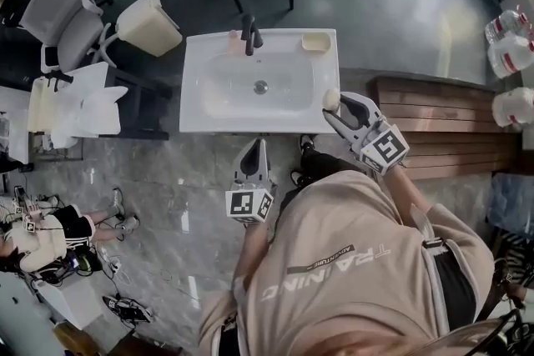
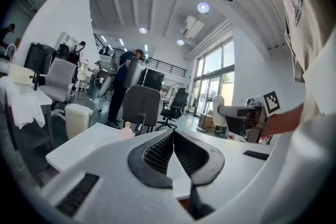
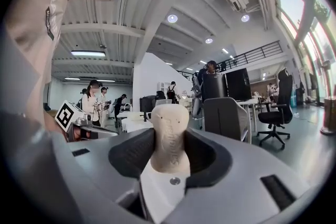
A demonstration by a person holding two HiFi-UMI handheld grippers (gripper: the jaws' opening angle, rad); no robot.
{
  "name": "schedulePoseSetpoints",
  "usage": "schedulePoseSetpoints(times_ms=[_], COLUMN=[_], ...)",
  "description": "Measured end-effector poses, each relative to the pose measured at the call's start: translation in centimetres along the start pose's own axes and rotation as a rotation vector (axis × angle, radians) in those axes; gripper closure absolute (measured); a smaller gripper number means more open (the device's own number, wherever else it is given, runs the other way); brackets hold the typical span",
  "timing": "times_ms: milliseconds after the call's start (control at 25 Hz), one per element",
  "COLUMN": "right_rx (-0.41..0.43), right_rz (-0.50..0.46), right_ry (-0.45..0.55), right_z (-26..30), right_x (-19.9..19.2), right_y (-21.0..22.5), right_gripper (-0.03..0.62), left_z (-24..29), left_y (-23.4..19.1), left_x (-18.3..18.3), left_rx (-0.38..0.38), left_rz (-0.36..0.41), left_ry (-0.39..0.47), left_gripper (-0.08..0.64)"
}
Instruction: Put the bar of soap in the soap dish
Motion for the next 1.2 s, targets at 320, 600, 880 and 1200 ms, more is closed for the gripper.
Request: schedulePoseSetpoints(times_ms=[320,600,880,1200], right_rx=[-0.025,-0.033,-0.038,-0.159], right_rz=[0.044,0.018,-0.017,-0.026], right_ry=[0.005,-0.014,-0.058,-0.150], right_z=[6.4,10.5,12.5,13.4], right_x=[-1.9,-2.6,-3.4,-3.3], right_y=[3.5,7.5,9.7,11.4], right_gripper=[0.416,0.416,0.416,0.416], left_z=[4.5,11.1,16.7,19.6], left_y=[-4.9,-8.1,-9.6,-11.3], left_x=[1.0,3.3,3.7,5.2], left_rx=[-0.006,-0.047,-0.122,-0.210], left_rz=[0.014,0.068,0.049,0.066], left_ry=[-0.045,-0.096,-0.088,-0.095], left_gripper=[0.549,0.549,0.549,0.549])
Point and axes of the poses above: the fingertips, and each gripper's own axes: z forward along the fingers, y to its right, x out of its top, the point moved 8 cm from there along -z, backward along the fingers, and after that the axes turned 10 degrees about -x, right-handed, at the moved point
